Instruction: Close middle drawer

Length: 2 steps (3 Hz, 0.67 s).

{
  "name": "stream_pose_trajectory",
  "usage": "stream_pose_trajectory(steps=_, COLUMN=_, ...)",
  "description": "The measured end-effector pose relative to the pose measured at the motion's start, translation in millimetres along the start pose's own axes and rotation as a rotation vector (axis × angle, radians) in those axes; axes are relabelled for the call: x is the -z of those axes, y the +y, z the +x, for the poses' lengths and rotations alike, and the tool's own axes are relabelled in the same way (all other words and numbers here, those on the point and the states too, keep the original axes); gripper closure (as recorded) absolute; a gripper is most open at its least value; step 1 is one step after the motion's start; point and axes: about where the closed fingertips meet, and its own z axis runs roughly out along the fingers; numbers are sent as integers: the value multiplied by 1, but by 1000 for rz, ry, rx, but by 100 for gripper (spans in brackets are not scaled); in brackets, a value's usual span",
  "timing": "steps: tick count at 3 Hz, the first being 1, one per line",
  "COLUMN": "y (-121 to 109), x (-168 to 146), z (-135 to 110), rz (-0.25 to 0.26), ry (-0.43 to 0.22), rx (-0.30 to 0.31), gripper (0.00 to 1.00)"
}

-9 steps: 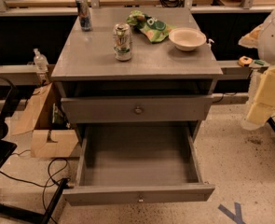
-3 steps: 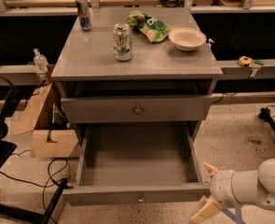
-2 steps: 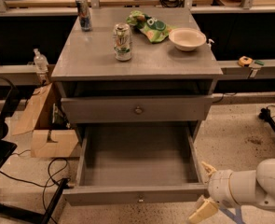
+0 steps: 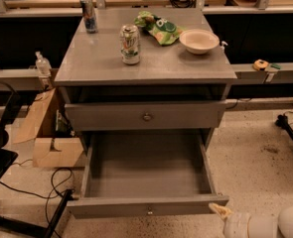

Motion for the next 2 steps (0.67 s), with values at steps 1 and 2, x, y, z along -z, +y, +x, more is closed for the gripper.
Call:
stream_pose_trajectory(steps=1, y=24, x=-25, z=36, rz=-24, ry=-29, rx=-31, gripper=41)
stream_pose_trajectory(steps=2, y=23, x=-75, z=68, rz=-62, ry=-60, rx=-41, gripper=64)
